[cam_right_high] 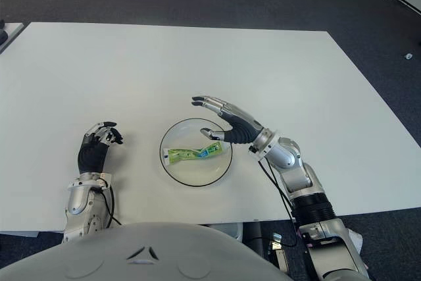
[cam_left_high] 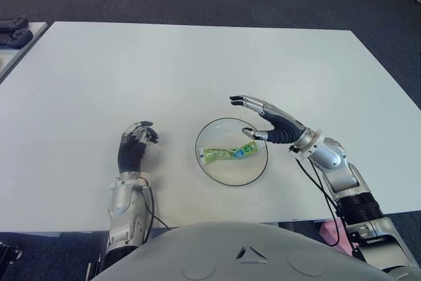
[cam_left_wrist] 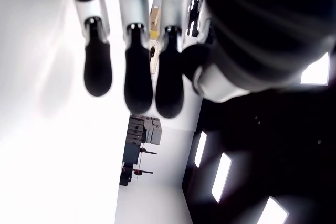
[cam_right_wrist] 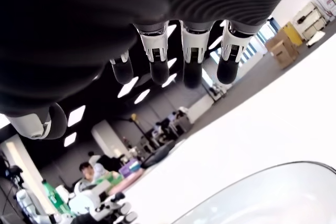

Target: Put the toothpaste on the table into the plate.

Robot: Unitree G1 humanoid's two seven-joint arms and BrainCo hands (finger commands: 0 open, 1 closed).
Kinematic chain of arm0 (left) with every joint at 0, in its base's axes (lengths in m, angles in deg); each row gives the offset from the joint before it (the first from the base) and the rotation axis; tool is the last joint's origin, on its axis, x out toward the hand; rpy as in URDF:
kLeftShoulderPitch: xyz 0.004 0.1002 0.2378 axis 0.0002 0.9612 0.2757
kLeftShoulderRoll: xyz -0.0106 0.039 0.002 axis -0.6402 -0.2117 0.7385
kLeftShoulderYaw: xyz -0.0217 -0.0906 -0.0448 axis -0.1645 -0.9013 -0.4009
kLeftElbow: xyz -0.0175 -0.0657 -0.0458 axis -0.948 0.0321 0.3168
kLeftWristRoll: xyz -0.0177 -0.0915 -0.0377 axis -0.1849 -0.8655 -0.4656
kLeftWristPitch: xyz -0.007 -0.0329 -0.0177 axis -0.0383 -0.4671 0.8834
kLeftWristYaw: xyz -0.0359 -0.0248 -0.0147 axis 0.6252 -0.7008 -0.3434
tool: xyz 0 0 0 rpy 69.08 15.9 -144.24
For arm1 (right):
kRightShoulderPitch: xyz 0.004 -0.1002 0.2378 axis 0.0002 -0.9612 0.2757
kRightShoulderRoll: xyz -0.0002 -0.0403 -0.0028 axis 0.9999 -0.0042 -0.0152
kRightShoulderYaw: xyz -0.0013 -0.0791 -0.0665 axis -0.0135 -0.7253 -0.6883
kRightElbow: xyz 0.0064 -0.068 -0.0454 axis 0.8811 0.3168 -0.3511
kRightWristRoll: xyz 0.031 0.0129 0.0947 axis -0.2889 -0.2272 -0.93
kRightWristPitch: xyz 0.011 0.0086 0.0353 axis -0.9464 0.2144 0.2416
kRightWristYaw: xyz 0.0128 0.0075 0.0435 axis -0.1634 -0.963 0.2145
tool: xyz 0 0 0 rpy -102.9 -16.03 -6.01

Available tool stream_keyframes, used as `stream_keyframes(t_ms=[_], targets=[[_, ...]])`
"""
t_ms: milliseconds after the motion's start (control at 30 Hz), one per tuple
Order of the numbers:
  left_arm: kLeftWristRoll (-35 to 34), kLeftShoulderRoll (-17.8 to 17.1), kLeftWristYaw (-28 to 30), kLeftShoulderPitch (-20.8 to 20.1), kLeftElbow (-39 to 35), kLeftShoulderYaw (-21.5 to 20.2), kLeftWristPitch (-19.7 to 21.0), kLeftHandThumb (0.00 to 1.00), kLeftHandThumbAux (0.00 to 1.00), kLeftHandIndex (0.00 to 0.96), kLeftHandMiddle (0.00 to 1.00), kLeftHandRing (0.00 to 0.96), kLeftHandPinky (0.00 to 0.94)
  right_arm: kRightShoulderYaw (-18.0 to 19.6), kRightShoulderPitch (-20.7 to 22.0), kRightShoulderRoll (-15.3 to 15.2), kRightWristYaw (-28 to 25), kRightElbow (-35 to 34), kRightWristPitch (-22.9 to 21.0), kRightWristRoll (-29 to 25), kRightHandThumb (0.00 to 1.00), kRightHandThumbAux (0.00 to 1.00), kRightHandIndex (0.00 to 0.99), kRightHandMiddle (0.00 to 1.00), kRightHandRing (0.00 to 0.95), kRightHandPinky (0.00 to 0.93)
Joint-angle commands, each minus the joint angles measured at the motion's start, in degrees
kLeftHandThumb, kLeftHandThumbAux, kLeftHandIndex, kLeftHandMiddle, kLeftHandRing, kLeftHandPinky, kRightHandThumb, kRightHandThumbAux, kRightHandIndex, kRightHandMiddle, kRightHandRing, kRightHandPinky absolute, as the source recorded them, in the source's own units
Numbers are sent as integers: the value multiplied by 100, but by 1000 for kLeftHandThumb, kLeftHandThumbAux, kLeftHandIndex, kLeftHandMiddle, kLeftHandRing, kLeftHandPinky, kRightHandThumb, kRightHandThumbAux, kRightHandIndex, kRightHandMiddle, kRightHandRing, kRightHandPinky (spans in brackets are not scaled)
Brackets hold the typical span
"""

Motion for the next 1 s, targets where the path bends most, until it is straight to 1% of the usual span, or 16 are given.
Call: stream_keyframes(t_ms=[33, 133, 267, 367, 400, 433, 467, 500, 533, 600, 633, 667, 700, 733, 833, 1000], targets=[[64, -7, -71, 14, 60, 36, 97, 702, 718, 434, 615, 598, 585, 42, 65, 90, 114, 113, 80, 122, 399, 337, 0, 0, 0, 0], [42, 8, -81, 13, 48, 26, 133, 703, 718, 435, 617, 599, 586, 119, 66, 278, 372, 256, 235, 110, 360, 364, 0, 0, 0, 0], [-1, 25, -65, 6, 57, 15, 114, 704, 718, 435, 617, 601, 596, 176, 69, 403, 520, 371, 303, 44, 302, 404, 0, 0, 0, 0], [-44, 41, -40, -11, 101, 0, 47, 704, 718, 435, 616, 601, 597, 241, 7, 616, 511, 349, 7, -402, 261, 447, 0, 0, 0, 7], [-51, 41, -31, -17, 115, -2, 27, 704, 718, 435, 616, 601, 597, 287, -9, 772, 526, 357, -118, -690, 255, 454, 0, 0, 0, 10], [-54, 40, -26, -20, 122, -2, 16, 704, 718, 435, 617, 601, 596, 322, -17, 878, 532, 364, -191, -873, 241, 510, 0, 0, 0, 28], [-58, 37, -20, -25, 130, -3, 7, 704, 718, 435, 618, 601, 595, 374, -30, 1061, 519, 362, -351, -1239, 236, 530, 0, 0, 0, 35], [-63, 33, -14, -30, 136, -5, 1, 704, 718, 435, 619, 601, 594, 415, -39, 1190, 497, 355, -470, -1490, 226, 598, 17, 13, 0, 59], [-66, 28, -10, -34, 139, -7, -2, 704, 718, 435, 619, 601, 592, 457, -55, 1323, 465, 326, -656, -1785, 219, 641, 28, 22, 0, 75], [-72, 20, -5, -41, 146, -11, -7, 704, 718, 435, 620, 602, 592, 509, -73, 1455, 411, 280, -868, -2076, 224, 681, 69, 60, 25, 107], [-71, 8, 6, -44, 155, -11, -14, 704, 718, 435, 621, 602, 592, 566, -113, 1593, 385, 252, -1076, -2403, 227, 695, 84, 74, 35, 119], [-79, -7, 20, -47, 160, -12, -12, 704, 717, 435, 621, 602, 593, 645, -188, 1767, 400, 206, -1281, -2765, 238, 700, 102, 104, 64, 143], [-89, -23, 37, -51, 165, -14, -8, 703, 717, 435, 621, 604, 593, 726, -271, 1945, 455, 134, -1460, -3070, 263, 707, 142, 159, 121, 191], [-99, -36, 48, -55, 169, -17, -5, 703, 717, 435, 621, 604, 593, 783, -326, 2064, 491, 76, -1583, -3257, 286, 711, 175, 202, 166, 232], [-129, -59, 73, -56, 162, -20, 0, 702, 718, 435, 621, 605, 592, 917, -431, 2286, 603, -62, -1793, -3483, 325, 717, 221, 263, 233, 293], [-122, -102, 70, -66, 178, -13, -20, 702, 718, 435, 619, 603, 583, 1181, -586, 2649, 942, -348, -2387, -3829, 373, 727, 258, 313, 298, 354]])
